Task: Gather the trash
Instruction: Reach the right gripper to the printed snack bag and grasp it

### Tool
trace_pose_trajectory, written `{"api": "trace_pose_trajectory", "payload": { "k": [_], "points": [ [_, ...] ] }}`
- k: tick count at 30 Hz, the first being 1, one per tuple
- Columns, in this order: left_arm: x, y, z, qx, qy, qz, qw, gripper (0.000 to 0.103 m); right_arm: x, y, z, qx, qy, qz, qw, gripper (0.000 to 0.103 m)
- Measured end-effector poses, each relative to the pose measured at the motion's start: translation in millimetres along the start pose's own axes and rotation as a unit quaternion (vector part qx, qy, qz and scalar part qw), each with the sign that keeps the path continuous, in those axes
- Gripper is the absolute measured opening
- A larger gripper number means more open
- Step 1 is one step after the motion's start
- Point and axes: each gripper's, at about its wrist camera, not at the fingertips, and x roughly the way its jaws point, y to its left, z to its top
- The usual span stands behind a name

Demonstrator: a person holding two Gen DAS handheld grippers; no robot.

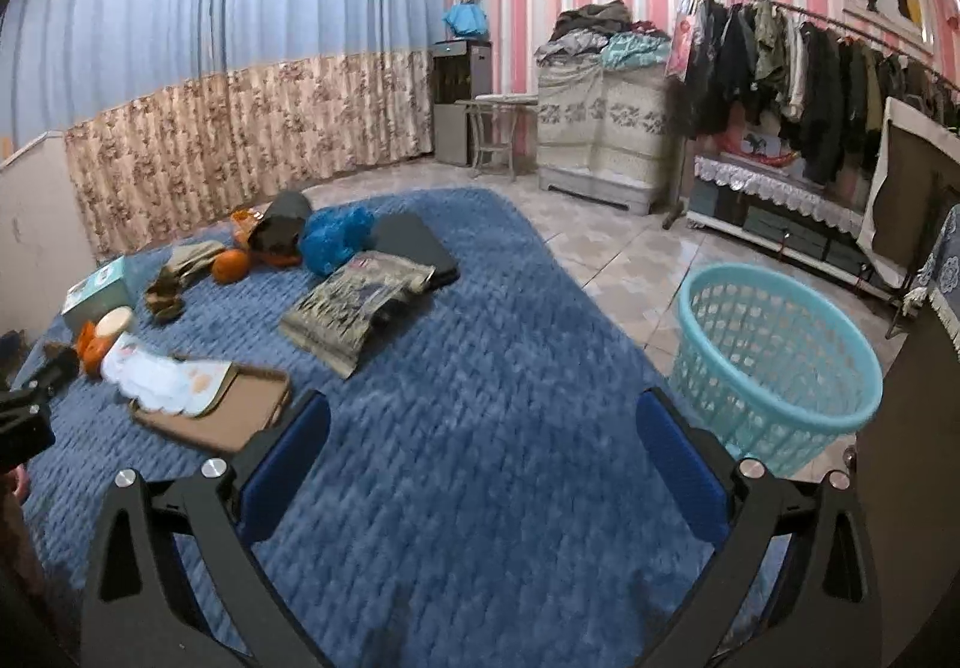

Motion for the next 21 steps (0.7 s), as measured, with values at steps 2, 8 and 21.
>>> {"api": "trace_pose_trajectory", "payload": {
  "k": [2, 8, 21],
  "points": [
    [20, 3, 3, 0.000, 0.027, -0.024, 0.9994, 0.081, 7, 1, 4, -0.004, -0.002, -0.011, 1.000, 0.100],
    [77, 4, -1, -0.028, 0.107, -0.083, 0.9904, 0.063, 26, -2, 7, -0.010, 0.012, -0.018, 1.000, 0.100],
    [106, -1, 0, -0.032, 0.140, -0.136, 0.9803, 0.000, 52, 3, 7, -0.011, 0.048, -0.005, 0.999, 0.100]
  ]
}}
